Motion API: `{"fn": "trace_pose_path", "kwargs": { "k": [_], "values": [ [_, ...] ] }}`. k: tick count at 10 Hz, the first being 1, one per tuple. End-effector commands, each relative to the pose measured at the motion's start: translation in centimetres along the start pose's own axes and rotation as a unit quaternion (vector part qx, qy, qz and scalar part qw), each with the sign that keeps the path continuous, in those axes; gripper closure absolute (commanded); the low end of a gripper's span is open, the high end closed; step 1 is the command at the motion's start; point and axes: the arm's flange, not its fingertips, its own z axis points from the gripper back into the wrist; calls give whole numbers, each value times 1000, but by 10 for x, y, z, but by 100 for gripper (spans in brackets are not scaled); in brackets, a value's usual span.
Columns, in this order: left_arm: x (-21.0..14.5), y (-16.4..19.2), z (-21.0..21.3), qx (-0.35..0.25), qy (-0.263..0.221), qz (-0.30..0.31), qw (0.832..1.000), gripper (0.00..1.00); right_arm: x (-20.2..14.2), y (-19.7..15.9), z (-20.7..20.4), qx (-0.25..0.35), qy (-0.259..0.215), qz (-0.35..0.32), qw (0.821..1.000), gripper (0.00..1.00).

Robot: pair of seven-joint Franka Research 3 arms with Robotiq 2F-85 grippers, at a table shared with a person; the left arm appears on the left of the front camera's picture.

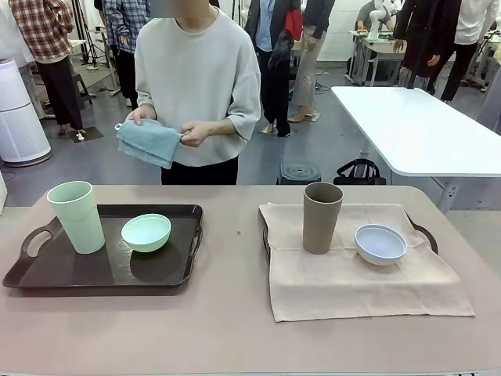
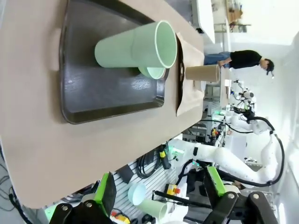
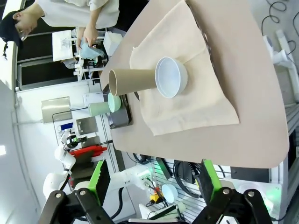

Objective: Set up a tray with a mat and arrange the tableware.
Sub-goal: Pick up the Picnic Bowl and Reusable plastic cup from the Handle tray in front of the human's position and hold them in the air.

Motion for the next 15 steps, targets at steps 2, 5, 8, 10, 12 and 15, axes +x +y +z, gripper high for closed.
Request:
{"fn": "trace_pose_path", "kwargs": {
  "k": [2,5,8,10,12,15],
  "values": [
    [13,-11,0,2,-22,-37,999,0,-13,-1,-12,12,21,-8,1000,0],
    [8,-6,1,5,-17,-52,998,0,-13,-5,-12,8,18,-24,1000,0],
    [11,-11,0,4,-13,-43,999,0,-11,-5,-11,6,21,-17,1000,0],
    [11,-11,0,4,-13,-43,999,0,-11,-5,-11,6,21,-17,1000,0],
    [11,-11,0,4,-13,-43,999,0,-11,-5,-11,6,21,-17,1000,0],
    [11,-11,0,4,-13,-43,999,0,-11,-5,-11,6,21,-17,1000,0]
  ]
}}
